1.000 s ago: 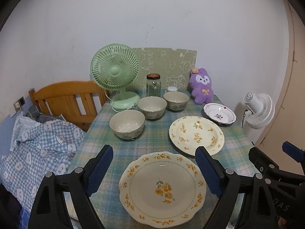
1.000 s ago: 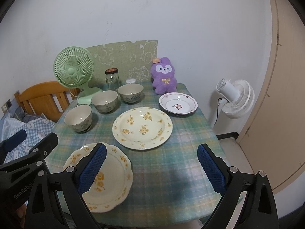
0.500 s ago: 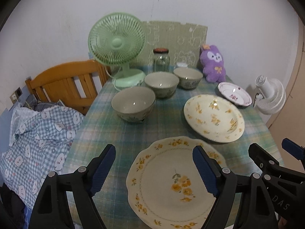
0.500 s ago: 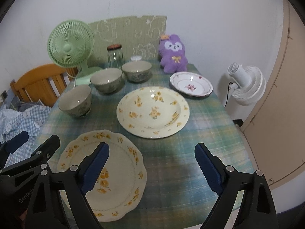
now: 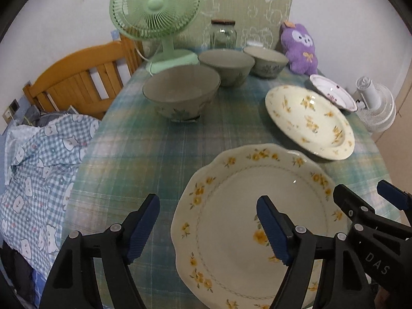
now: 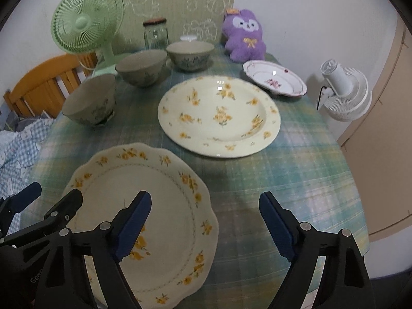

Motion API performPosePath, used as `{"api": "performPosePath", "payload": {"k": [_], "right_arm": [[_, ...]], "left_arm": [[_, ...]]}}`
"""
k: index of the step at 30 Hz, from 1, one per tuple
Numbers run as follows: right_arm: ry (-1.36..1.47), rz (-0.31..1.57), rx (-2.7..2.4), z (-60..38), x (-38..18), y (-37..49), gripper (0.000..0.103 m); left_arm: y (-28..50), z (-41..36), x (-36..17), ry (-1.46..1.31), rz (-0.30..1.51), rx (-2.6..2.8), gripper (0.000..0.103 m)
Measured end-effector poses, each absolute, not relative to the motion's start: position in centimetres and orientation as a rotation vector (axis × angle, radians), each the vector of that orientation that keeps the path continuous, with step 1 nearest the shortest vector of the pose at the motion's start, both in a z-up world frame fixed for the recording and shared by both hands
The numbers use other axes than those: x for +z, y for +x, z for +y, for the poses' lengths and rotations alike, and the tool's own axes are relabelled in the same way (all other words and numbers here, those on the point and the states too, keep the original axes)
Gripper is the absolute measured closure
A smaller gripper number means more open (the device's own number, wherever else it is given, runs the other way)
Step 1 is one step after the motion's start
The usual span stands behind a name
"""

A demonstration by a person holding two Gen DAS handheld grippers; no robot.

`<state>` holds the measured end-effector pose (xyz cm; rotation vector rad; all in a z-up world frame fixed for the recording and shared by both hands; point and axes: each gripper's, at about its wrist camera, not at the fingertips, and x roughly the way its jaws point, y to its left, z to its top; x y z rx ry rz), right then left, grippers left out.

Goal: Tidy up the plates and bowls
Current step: 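Close the left tool on the scalloped flower plate rim while the right tool grips beside it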

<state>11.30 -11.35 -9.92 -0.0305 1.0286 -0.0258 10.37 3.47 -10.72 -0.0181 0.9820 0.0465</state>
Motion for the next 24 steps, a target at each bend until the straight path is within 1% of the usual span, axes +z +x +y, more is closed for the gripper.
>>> {"api": "performPosePath", "payload": {"k": [2, 4, 7, 9, 11, 15, 16, 17, 20, 24], "right_arm": [[-0.031, 1.044, -0.029, -11.1, -10.5, 11.5, 0.017], [-0.035, 1.065, -0.029, -10.8, -11.2, 11.7, 0.018], [-0.039, 1.096, -0.029, -10.5, -12.1, 12.0, 0.024], [-0.039, 1.116, -0.031, -10.3, -12.8, 12.2, 0.025], [-0.032, 1.141, -0.032, -10.3, -13.5, 12.3, 0.031], [-0.025, 1.179, -0.045, -10.3, -14.3, 12.4, 0.035], [-0.024, 1.185, -0.050, -10.3, -14.5, 12.4, 0.037], [-0.023, 1.192, -0.053, -10.3, -14.6, 12.4, 0.044], [-0.022, 1.219, -0.064, -10.4, -15.0, 12.5, 0.053], [-0.034, 1.227, -0.089, -10.5, -14.9, 12.4, 0.061]], "left_arm": [[10.7, 3.6, -11.3, -0.018, 0.997, 0.043, 0.027], [10.9, 3.7, -11.9, -0.020, 1.018, 0.036, 0.035], [11.3, 4.0, -12.9, -0.027, 1.049, 0.029, 0.039], [11.5, 4.0, -13.4, -0.023, 1.063, 0.028, 0.040], [11.7, 4.1, -13.6, -0.015, 1.069, 0.029, 0.042], [11.9, 4.5, -14.3, -0.020, 1.104, 0.036, 0.045], [12.0, 4.6, -14.4, -0.024, 1.113, 0.037, 0.047], [12.1, 4.8, -14.6, -0.027, 1.120, 0.036, 0.049], [12.3, 4.8, -14.7, -0.022, 1.134, 0.040, 0.054], [12.3, 4.9, -14.8, -0.020, 1.141, 0.044, 0.056]]}}
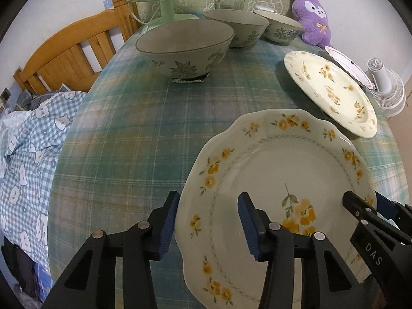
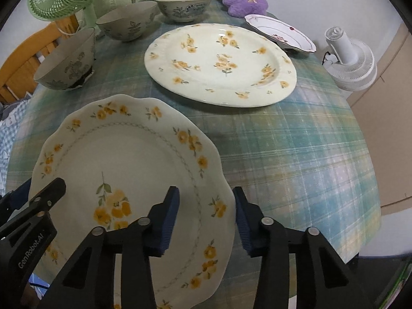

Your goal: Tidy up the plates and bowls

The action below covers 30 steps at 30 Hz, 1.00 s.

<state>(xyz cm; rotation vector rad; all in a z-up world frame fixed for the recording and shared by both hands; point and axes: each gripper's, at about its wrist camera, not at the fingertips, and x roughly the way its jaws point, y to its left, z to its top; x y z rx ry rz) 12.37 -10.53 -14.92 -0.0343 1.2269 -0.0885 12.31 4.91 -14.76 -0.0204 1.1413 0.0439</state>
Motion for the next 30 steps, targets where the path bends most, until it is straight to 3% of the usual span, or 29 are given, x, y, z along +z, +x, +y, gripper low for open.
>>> {"api": "performPosePath", "payload": {"k": [30], "right_arm": [[-0.063, 1.219, 0.001, -13.8, -12.7, 12.6, 0.061]], "left_arm": [[10.4, 1.4, -12.9, -0.010, 1.142, 0.133, 0.056]]}}
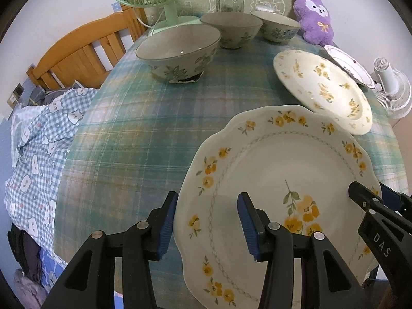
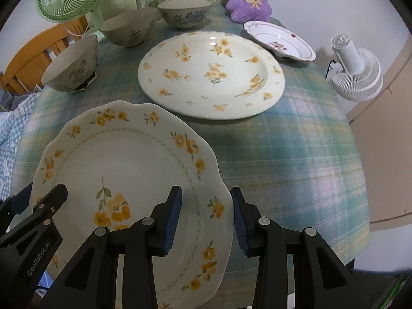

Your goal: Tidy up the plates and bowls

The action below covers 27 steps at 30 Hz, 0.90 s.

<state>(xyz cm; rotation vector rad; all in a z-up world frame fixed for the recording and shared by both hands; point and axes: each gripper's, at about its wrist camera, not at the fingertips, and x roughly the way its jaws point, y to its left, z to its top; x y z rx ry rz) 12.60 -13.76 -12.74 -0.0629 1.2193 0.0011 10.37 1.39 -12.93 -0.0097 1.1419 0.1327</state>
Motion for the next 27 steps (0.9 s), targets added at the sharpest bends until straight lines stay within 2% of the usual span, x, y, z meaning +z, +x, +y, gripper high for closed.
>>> {"api": "performPosePath", "payload": {"k": [27], "right_arm": [[-0.061, 1.183, -0.068, -28.1, -11.1, 12.4, 0.061]], "left_arm": [[11.3, -12.1, -12.2, -0.006, 1.105, 0.069, 0.056]]}}
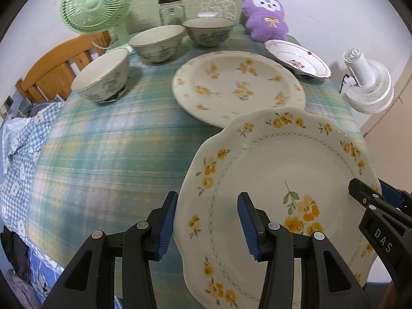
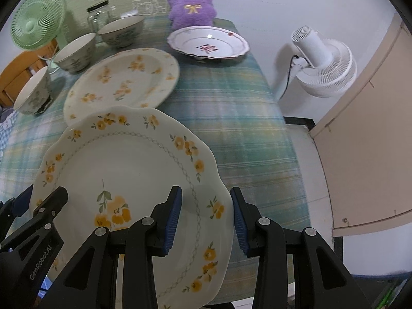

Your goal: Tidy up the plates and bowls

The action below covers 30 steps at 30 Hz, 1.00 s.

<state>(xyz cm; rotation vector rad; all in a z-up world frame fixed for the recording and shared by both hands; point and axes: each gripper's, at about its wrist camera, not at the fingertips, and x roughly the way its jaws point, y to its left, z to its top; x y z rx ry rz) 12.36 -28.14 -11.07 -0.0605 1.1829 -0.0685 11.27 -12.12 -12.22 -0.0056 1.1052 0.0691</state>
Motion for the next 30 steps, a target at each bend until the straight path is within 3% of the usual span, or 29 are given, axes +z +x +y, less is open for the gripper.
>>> {"api": "performPosePath", "payload": {"k": [15, 30], "right_arm": [[-0.038, 1.233, -0.116, -33.8, -13.0, 13.7, 0.061], [-0.010, 1.270, -0.117, -35.2, -14.4, 14.9, 0.061]], "left_arm": [[13.4, -18.0, -13.9, 0.013, 1.153, 0.036, 0.056], [14.7, -19.2, -15.0, 0.029, 1.183, 0.046, 0.056]]}}
